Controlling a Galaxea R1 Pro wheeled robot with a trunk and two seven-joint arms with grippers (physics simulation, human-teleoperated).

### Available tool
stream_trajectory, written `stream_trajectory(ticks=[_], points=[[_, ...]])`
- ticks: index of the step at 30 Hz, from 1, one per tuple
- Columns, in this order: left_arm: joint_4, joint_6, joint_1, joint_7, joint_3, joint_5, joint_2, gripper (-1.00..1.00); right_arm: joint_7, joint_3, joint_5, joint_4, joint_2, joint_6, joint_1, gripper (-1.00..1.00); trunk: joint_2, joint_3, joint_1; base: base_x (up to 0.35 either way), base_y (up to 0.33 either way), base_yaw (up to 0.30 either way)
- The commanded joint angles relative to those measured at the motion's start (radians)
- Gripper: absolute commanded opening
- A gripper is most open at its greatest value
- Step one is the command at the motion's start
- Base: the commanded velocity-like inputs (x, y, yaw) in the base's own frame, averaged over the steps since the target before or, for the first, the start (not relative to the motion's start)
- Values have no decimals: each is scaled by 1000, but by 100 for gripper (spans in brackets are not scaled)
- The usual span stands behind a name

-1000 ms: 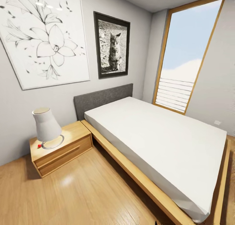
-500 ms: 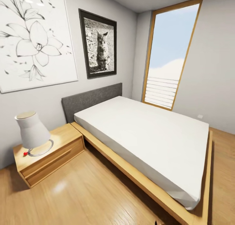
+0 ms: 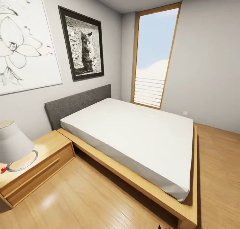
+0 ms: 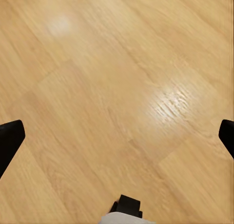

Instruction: In the bedroom, organize the workspace by keeping the computer under the desk, ensuring the monitor is on the desk, placing the keyboard on the desk next to the monitor, placing the mouse on the desk next to the keyboard, moving the folder from the swivel chair onto the desk next to the mouse, stacking the notebook on top of the folder with the pen on top of the notebook, and positioning the swivel chair next to the desk.

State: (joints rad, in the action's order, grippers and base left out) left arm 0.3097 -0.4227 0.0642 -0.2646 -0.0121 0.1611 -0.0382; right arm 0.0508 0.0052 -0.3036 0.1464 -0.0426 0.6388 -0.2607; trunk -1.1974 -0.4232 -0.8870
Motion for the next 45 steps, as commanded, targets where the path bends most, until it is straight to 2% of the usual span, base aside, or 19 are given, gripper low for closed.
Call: stream_trajectory(ticks=[1, 12, 18, 28, 45], points=[[0, -4, 0, -1, -2, 7, 0, 100, 4, 1, 1, -1, 0, 2, -1, 100, -1, -1, 0, 0, 4, -300], [0, -4, 0, -1, -2, 6, 0, 100, 4, 2, 5, -1, -2, 1, -1, 100, -1, -2, 0, 0, 1, -299], [0, -4, 0, -1, -3, 6, 1, 100, 10, 1, 44, -1, -2, -1, -1, 100, -1, -7, 0, 113, 68, -237], [0, -3, 0, -1, -3, 6, 1, 100, 11, 1, 49, -1, -6, -2, -1, 100, -1, -20, 0, 199, 123, -156], [-1, 3, 0, -1, -10, 8, 5, 100, 11, 1, 52, -2, -14, -1, -1, 100, -1, -37, 0, 15, 9, -197]])
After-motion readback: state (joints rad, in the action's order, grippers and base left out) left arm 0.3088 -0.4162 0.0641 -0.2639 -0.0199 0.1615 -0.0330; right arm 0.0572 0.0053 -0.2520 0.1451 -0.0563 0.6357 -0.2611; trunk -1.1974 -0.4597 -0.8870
